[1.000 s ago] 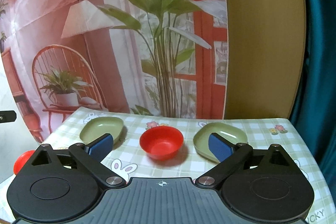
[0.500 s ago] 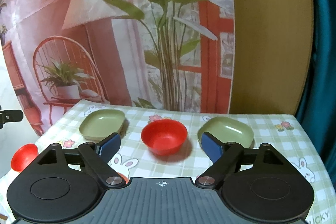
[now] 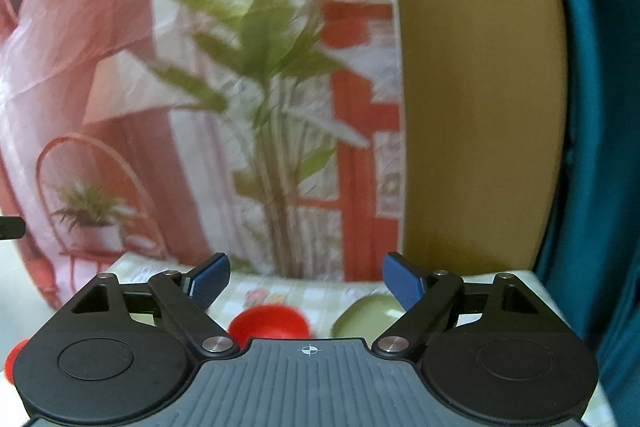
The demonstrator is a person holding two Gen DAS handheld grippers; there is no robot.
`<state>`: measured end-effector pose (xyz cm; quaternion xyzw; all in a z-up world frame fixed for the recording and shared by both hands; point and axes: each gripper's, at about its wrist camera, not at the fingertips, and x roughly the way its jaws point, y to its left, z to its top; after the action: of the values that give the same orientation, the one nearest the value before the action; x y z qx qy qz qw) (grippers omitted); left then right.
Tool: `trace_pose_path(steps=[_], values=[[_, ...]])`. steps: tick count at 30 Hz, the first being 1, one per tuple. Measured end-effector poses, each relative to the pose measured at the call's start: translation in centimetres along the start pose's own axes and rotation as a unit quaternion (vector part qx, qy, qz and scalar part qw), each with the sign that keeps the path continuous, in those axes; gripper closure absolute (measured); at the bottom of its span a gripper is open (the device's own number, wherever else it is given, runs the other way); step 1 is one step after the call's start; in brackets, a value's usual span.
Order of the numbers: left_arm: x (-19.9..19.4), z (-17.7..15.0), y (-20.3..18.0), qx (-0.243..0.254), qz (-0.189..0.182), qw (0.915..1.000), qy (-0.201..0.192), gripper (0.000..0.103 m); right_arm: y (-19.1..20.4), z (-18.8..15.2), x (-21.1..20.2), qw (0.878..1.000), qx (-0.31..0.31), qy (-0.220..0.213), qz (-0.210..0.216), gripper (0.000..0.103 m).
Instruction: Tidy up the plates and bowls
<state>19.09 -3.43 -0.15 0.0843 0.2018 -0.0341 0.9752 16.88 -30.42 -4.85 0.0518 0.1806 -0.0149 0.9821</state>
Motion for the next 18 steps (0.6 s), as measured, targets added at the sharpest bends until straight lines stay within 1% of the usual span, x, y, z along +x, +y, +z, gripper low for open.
trace_pose_path(steps=[4, 9, 12, 14, 18], values=[[0.8, 2.4, -3.5, 0.024, -0.015, 0.9993, -0.025, 0.008, -3.2, 1.7, 0.6, 1.000, 0.000, -0.011, -0.025, 0.021], [3.0, 4.9, -8.0, 0.030, -0.051, 0.9976, -0.034, 0.008, -7.3, 3.2, 2.6, 0.998, -0.009, -0.007, -0.057, 0.021], [5.1, 6.0, -11.0, 0.045, -0.059, 0.9969, -0.029, 0.008, -9.8, 3.7, 4.2, 0.997, -0.007, 0.001, -0.071, 0.021], [6.6, 6.5, -12.6, 0.047, -0.070, 0.9962, -0.022, 0.008, -11.0, 3.6, 5.3, 0.997, -0.006, 0.006, -0.080, 0.021], [10.6, 6.9, -15.6, 0.041, -0.095, 0.9945, 0.011, 0.008, -13.4, 2.8, 8.1, 0.995, -0.002, 0.021, -0.093, 0.021]])
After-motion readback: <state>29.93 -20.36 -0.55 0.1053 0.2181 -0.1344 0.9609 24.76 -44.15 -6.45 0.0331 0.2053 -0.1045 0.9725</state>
